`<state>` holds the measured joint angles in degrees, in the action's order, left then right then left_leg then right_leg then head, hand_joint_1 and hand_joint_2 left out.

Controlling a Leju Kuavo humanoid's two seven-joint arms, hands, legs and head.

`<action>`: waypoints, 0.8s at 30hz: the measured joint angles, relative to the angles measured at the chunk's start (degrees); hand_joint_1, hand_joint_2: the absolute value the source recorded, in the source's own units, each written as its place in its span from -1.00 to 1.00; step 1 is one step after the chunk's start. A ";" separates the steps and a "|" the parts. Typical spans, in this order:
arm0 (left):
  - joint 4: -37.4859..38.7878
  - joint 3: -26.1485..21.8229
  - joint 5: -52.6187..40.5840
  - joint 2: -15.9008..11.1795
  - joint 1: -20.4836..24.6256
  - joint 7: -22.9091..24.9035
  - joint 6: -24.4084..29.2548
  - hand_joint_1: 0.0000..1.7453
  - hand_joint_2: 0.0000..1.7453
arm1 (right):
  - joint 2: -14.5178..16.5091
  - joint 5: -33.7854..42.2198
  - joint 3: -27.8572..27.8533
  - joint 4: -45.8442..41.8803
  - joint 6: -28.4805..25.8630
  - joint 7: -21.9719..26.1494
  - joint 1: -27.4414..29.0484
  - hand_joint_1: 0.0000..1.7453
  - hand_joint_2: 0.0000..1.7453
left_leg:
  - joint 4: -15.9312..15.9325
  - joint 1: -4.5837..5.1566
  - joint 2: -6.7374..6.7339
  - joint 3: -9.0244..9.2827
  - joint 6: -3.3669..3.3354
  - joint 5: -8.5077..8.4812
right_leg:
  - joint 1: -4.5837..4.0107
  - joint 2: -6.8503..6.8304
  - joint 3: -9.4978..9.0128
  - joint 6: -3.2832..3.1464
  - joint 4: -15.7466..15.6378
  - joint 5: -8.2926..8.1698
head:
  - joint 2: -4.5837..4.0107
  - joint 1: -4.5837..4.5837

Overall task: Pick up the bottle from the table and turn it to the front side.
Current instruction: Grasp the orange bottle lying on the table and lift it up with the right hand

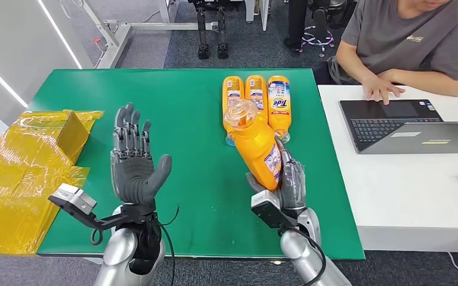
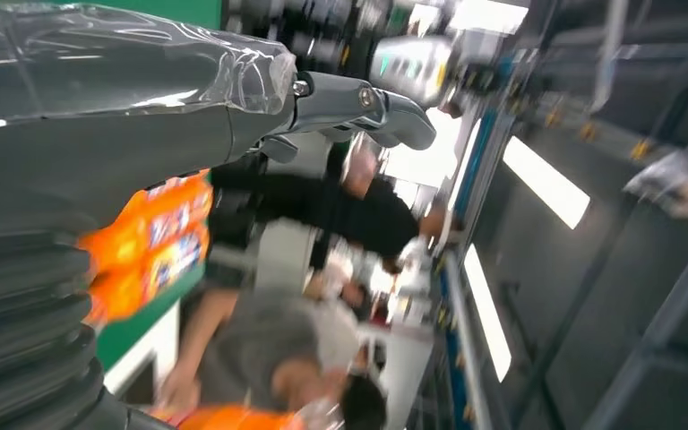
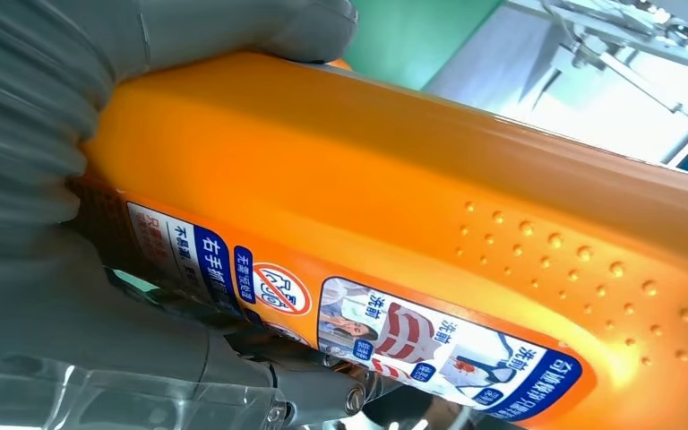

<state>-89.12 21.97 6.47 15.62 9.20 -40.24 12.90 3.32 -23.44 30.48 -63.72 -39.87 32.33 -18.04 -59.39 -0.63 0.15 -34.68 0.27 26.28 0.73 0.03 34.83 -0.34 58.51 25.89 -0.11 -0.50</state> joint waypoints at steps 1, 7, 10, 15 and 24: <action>0.63 0.00 0.65 0.07 0.07 0.00 -1.65 -1.00 1.00 | 0.21 -0.29 -0.21 -0.42 0.01 0.08 0.05 1.00 1.00 | 0.00 0.00 0.00 0.00 0.00 0.00 | 0.00 0.01 0.00 0.00 0.00 0.00 | 0.00 0.00; 2.69 -0.02 1.67 0.21 0.28 0.00 -4.21 -1.00 1.00 | 0.83 -0.79 -0.81 -1.69 0.08 0.15 0.22 1.00 1.00 | 0.00 0.00 -0.01 -0.01 0.00 0.00 | 0.00 0.02 0.03 0.00 0.00 0.00 | 0.00 -0.01; 4.42 -0.02 2.14 0.22 0.62 0.00 -6.18 -1.00 1.00 | 1.18 -2.25 -0.84 -2.02 0.68 0.07 0.22 1.00 1.00 | 0.00 0.00 -0.01 -0.01 0.00 0.00 | 0.00 0.02 0.04 0.00 0.00 0.00 | 0.00 -0.01; 8.97 0.07 2.21 0.43 1.94 0.00 -7.04 -1.00 1.00 | 2.22 -5.95 -0.75 -2.54 3.81 -1.89 -0.11 1.00 1.00 | 0.00 0.00 -0.02 -0.01 0.00 0.00 | 0.00 0.03 0.04 0.00 0.00 0.00 | 0.00 -0.01; 12.20 0.42 1.91 0.69 3.08 0.00 -6.59 -1.00 1.00 | 3.26 -9.12 0.38 -2.41 9.55 -3.66 -1.64 1.00 1.00 | 0.00 0.00 -0.03 -0.03 0.00 0.00 | 0.00 0.03 0.04 -0.01 0.02 0.00 | 0.00 -0.01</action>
<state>-76.92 22.38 8.38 16.31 12.28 -40.24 6.31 6.59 -32.56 30.86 -66.13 -30.32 28.68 -19.68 -59.39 -0.63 0.13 -34.71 0.27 26.28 0.73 0.06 34.87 -0.35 58.53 25.89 -0.11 -0.51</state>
